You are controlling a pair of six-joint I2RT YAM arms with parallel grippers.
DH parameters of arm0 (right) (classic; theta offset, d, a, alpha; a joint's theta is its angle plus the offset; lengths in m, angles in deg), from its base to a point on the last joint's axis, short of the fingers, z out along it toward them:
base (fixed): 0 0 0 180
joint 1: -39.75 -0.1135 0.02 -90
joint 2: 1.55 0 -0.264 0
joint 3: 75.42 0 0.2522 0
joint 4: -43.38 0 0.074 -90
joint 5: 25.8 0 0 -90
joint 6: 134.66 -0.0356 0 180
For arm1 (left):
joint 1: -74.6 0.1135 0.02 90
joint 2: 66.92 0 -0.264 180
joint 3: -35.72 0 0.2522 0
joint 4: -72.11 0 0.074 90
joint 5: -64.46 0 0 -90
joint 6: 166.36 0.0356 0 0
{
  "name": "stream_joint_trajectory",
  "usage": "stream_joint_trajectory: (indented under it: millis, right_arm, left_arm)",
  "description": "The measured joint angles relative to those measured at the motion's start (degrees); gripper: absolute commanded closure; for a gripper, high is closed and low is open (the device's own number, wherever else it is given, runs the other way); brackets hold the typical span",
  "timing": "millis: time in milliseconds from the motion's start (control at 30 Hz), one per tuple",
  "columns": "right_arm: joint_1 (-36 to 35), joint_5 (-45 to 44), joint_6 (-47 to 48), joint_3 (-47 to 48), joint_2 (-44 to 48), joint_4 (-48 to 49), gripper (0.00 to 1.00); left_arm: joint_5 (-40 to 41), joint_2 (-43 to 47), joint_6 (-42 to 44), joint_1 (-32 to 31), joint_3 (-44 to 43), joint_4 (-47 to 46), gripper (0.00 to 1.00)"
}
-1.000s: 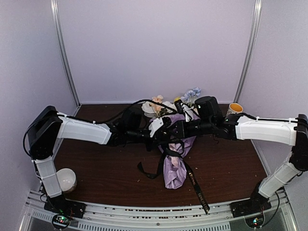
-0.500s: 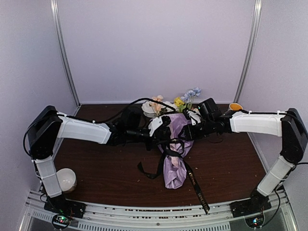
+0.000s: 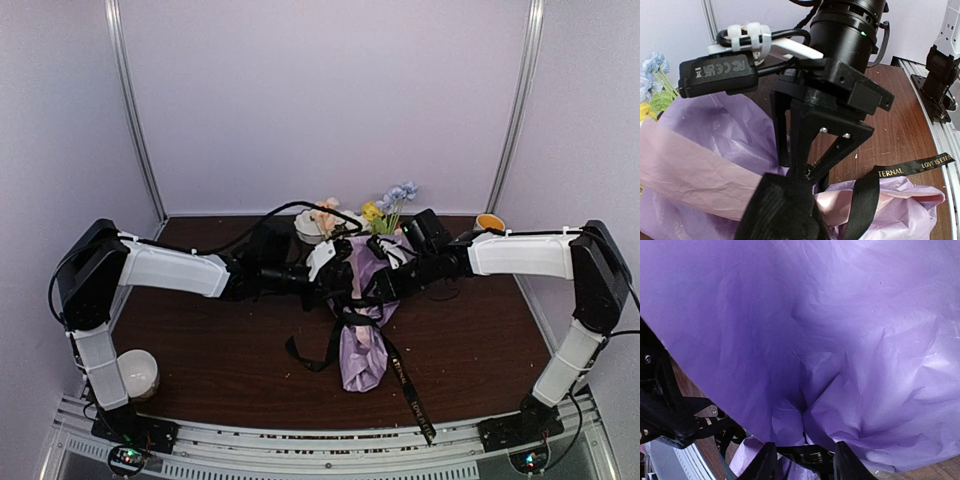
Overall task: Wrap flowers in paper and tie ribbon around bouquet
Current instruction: Cross the half-tied ribbon over the folded bouquet.
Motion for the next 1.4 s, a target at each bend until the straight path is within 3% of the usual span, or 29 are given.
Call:
stream_joint_trajectory:
  millis: [267,300,433,600,833,1033,1267,1400]
  right_arm:
    - [-0.26,0.74,1.05,-0.02,0.00,-0.81,0.53]
    - [-0.26,0.52,1.07,-0.02,-0.02,-1.14,0.55]
    - [-0.68,-0.48,1.79,0.11,-0.26,-2.19,0.81]
    - [-0.96,-0.72,2.29,0.22,-0.66,-3.15,0.99]
    - [-1.01,0.22,2.16,0.13,0.48,-3.89,1.00]
    - [-1.03,3.32,-0.68,-3.17,7.17,-1.38,1.00]
    - [-2.45,6.47,-6.95,-9.79,9.62,5.95,1.00]
    - [-3.76,7.04,-9.33,-10.69,9.60,8.26,1.00]
  left_arm:
    - [-0.20,0.02,-0.39,0.15,0.00,0.00,1.00]
    - [-0.24,0.00,-0.39,0.15,0.00,0.00,1.00]
    - [-0.26,0.00,-0.42,0.15,0.00,0.00,1.00]
    - [-0.31,0.00,-0.90,0.28,0.02,-0.07,1.00]
    - [-0.66,-0.24,-2.97,1.70,0.42,-1.62,1.00]
    - [-1.92,-0.83,-4.44,2.49,0.44,-1.95,1.00]
    - [-1.18,-3.37,-8.50,3.08,-0.83,0.17,0.83]
    - [-1.99,-5.77,-16.81,6.67,-1.66,0.11,0.49]
